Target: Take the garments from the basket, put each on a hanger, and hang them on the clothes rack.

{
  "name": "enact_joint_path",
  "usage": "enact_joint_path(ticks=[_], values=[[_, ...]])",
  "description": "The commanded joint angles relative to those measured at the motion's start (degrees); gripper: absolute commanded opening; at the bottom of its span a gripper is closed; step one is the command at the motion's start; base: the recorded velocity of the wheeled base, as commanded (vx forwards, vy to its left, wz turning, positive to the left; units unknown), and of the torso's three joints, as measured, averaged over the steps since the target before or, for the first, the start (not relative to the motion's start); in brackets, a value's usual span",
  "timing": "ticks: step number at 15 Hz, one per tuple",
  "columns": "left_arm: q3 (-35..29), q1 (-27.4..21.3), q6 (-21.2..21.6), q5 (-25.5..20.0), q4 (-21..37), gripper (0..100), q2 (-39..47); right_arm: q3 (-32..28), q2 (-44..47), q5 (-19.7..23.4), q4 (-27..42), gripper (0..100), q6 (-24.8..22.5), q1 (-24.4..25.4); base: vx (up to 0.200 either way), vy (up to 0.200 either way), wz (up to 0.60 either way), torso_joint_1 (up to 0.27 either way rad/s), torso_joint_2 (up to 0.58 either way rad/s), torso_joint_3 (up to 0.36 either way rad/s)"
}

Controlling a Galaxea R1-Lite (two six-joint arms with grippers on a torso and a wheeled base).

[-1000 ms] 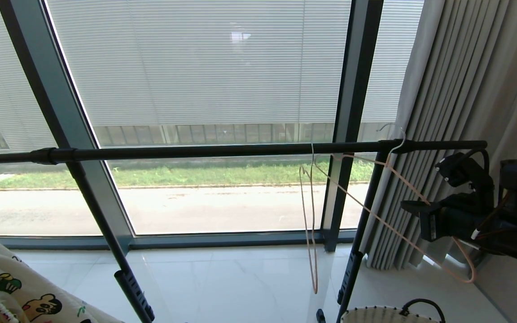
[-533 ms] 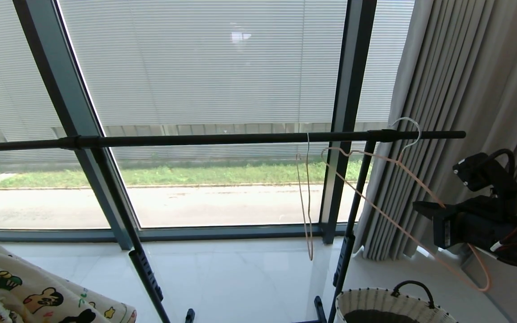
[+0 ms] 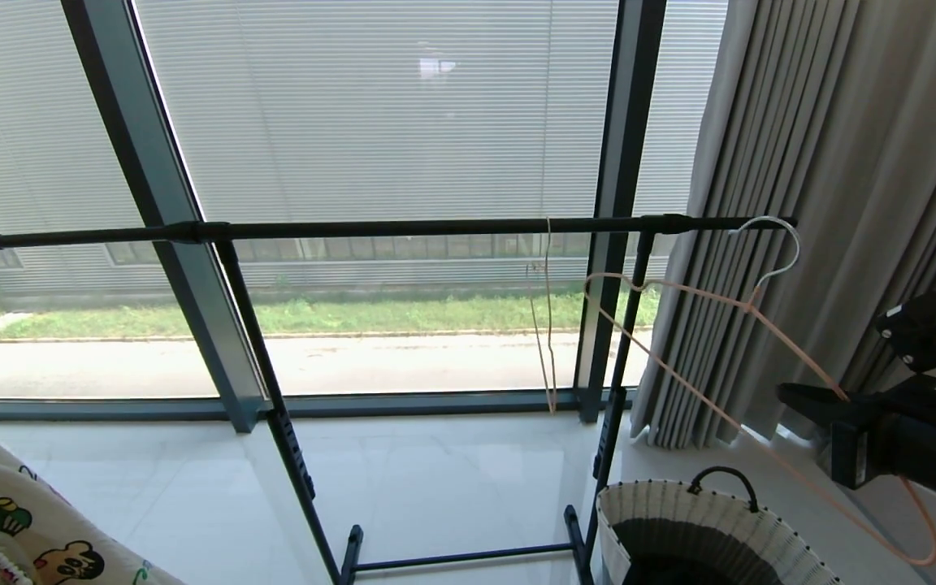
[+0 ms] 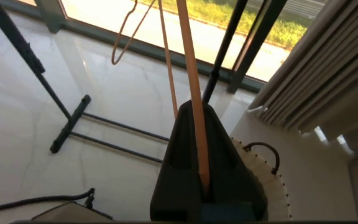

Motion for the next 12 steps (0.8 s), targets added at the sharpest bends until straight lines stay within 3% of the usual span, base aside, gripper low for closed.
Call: enact_joint_path(ticks=[1,3,4,7,9,12], values=[[0.05,-0.02,-0.01,-0.01,-0.01,0,0.01,0.20,-4.98,0.10,2.00,0,-0.04,1.73,-0.200,0.000,0.00,-0.007,0.00,0.002],[0.13,-0.11,-0.01,-0.19,-0.01,0,0.10,0.11,-7.44,0.28,4.19,0,0.23,3.66,-0.200,0.000,0.00,0.005,0.00,0.000],[1.01,-0.37,-0.01,-0.19,-0.01,0,-0.08,0.11,-9.29,0.28,6.21,0,0.40,7.26,-0.200,0.000,0.00,0.002,0.00,0.002],[3.82,-1.34,-0.36,-0.28,-0.09,0,1.15,0.28,-9.91,0.28,7.62,0,1.02,16.14,0.000,0.000,0.00,0.000,0.00,0.000],[1.89,-1.60,-4.23,-0.19,-4.75,0,8.80,0.28,-9.82,0.10,9.47,0,6.20,27.39,0.000,0.000,0.00,0.000,0.00,0.000],[-6.90,-1.69,-10.91,0.16,-11.34,0,24.00,0.20,-8.50,-0.07,10.52,0,12.53,37.41,0.000,0.000,0.00,0.000,0.00,0.000]])
